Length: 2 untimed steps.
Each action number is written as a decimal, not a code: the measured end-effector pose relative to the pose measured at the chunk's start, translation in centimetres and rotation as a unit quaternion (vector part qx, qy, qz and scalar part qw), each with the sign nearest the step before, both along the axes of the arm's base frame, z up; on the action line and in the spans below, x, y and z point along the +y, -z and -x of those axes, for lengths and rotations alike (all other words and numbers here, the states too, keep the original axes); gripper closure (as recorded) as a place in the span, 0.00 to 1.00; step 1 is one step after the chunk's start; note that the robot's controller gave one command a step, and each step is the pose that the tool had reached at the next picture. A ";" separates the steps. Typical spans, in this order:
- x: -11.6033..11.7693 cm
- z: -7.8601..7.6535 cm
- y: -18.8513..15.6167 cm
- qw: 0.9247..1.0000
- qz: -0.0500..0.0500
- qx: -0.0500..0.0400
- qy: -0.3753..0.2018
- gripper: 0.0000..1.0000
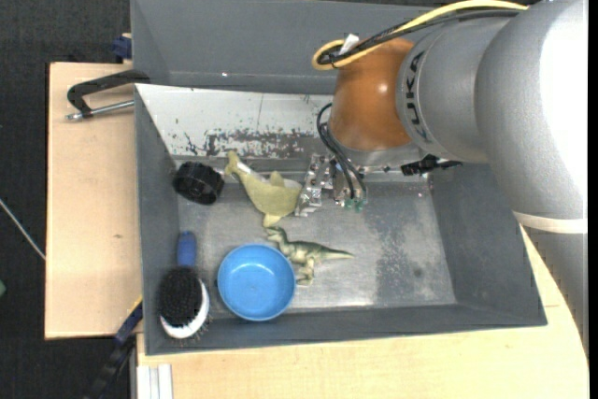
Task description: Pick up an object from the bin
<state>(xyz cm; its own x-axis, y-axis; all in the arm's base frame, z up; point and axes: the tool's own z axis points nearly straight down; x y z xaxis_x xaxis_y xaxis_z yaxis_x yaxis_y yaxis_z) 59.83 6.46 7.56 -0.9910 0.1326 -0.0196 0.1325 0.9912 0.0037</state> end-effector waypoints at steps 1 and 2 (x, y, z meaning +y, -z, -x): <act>2.4 0.4 -8.6 1.000 -0.001 0.003 0.002 1.00; 2.6 0.1 -20.9 1.000 -0.001 0.002 -0.014 1.00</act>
Offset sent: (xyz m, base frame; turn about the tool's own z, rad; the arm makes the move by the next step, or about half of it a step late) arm -0.0067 0.0215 0.0799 0.0084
